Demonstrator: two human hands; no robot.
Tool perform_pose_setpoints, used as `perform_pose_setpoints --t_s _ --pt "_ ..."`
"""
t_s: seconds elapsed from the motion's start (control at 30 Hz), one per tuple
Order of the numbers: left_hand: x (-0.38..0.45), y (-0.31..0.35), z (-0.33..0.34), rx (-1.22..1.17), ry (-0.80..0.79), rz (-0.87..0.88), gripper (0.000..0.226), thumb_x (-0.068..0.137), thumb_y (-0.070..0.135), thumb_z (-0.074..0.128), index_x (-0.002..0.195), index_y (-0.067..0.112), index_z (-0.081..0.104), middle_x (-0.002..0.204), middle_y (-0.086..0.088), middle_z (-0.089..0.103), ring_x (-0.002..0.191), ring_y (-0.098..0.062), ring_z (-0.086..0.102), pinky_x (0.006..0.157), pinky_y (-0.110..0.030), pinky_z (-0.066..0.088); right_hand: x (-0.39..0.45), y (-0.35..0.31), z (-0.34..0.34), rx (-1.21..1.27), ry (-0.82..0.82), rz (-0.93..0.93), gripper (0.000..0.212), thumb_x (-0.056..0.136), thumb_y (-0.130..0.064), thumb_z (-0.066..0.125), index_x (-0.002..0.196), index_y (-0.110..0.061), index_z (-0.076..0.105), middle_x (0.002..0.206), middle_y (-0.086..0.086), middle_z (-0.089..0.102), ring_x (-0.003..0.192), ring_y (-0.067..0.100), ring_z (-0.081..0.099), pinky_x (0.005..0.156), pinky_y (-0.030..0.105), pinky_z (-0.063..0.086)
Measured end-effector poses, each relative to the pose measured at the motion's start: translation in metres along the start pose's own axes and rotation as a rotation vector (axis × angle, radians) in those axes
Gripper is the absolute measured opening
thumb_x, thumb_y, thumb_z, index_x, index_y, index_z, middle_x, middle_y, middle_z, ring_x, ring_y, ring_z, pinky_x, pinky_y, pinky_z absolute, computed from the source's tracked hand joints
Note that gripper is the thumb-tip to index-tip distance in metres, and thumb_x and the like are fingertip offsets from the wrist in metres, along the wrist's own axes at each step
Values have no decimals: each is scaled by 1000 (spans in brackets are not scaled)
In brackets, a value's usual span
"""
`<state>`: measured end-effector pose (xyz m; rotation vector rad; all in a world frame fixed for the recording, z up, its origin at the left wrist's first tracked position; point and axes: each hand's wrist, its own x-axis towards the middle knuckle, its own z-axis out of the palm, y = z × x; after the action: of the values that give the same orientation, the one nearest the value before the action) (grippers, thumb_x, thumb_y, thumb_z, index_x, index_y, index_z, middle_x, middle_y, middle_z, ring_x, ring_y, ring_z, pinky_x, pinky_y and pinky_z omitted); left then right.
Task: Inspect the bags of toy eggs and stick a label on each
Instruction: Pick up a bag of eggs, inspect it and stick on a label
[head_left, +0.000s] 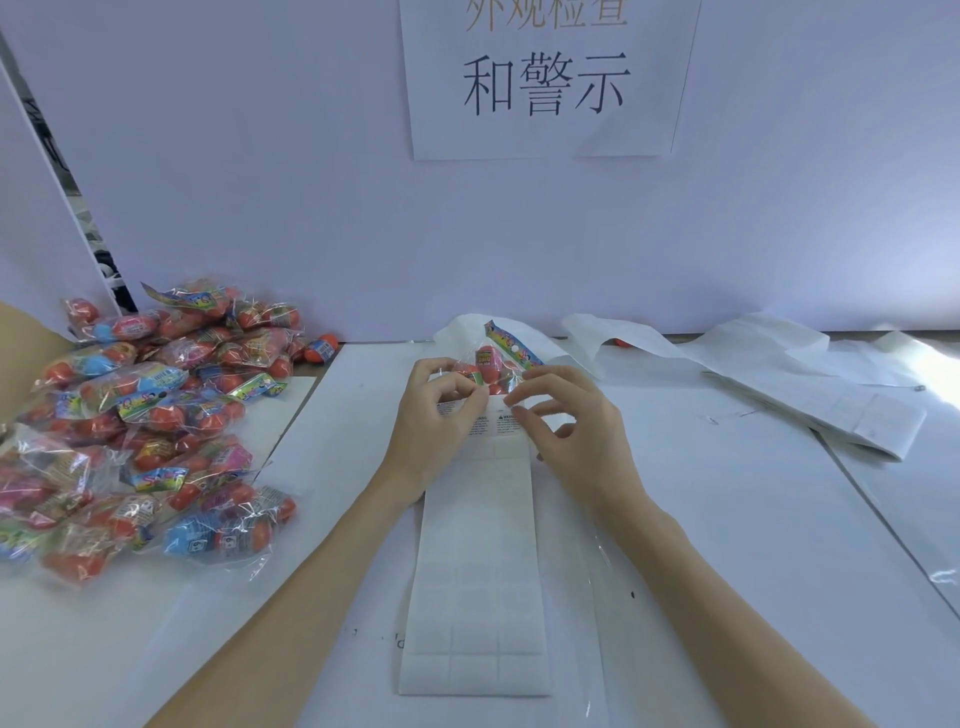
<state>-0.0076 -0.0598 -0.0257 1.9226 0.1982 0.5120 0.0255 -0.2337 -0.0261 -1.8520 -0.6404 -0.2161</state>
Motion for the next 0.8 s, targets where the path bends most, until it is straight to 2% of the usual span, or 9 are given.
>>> perform_pose_setpoints --t_s 0.1,0.2,0.27,0.33,0.4,0.5,0.57,0.67,0.8 --pt "0 -1 1 9 1 0 14 96 15 72 83 15 76 124 9 51 124 -3 55 102 -29 46 1 -3 -1 68 74 7 23 96 -4 67 97 -26 71 112 -19 66 93 6 70 64 13 45" --pt "1 -1 0 -1 1 -10 12 95 14 73 83 14 76 125 8 51 118 -13 61 100 -30 48 2 -3 -2 166 148 97 28 96 2 54 103 -23 65 111 -20 70 98 7 70 76 29 55" --pt "0 1 0 -19 -6 -11 14 95 15 74 82 20 75 128 5 52 110 -8 63 95 -22 47 4 -3 -5 215 175 154 27 96 2 53 104 -21 63 109 -15 73 97 9 71 82 42 58" --pt "-1 3 0 -42 -9 -17 13 96 17 74 84 22 76 129 3 53 103 1 62 88 -9 44 5 -2 -7 228 188 186 24 96 1 56 104 -20 63 104 -9 75 95 13 72 85 46 59" --pt "-2 3 0 -102 4 -15 14 99 20 70 91 19 80 127 2 54 99 9 62 85 -4 43 5 -2 -7 221 190 208 20 97 -3 60 105 -21 64 99 -5 74 90 14 72 85 48 59" --pt "-1 4 -2 -244 51 -15 25 105 27 61 96 20 83 126 -1 59 97 -2 69 85 -13 50 4 -1 -5 214 187 236 18 97 -5 60 104 -21 66 94 0 70 86 16 68 86 53 57" --pt "2 4 -4 -312 116 -42 23 104 29 63 97 23 84 127 0 62 99 -13 72 87 -24 55 4 -2 -4 214 184 247 16 97 -7 61 102 -21 67 95 -2 70 86 14 66 86 53 57" --pt "7 1 -8 -420 202 -106 18 101 27 68 103 15 82 129 -4 67 107 -26 72 93 -37 58 4 -2 -3 221 190 254 7 98 -13 65 100 -20 67 105 -9 71 92 13 68 86 52 58" --pt "5 4 -7 -433 187 -123 16 100 24 69 95 20 84 126 -4 69 110 -22 72 94 -35 57 5 0 -5 206 184 243 2 97 -17 69 97 -19 68 104 -16 72 92 8 69 82 43 60"
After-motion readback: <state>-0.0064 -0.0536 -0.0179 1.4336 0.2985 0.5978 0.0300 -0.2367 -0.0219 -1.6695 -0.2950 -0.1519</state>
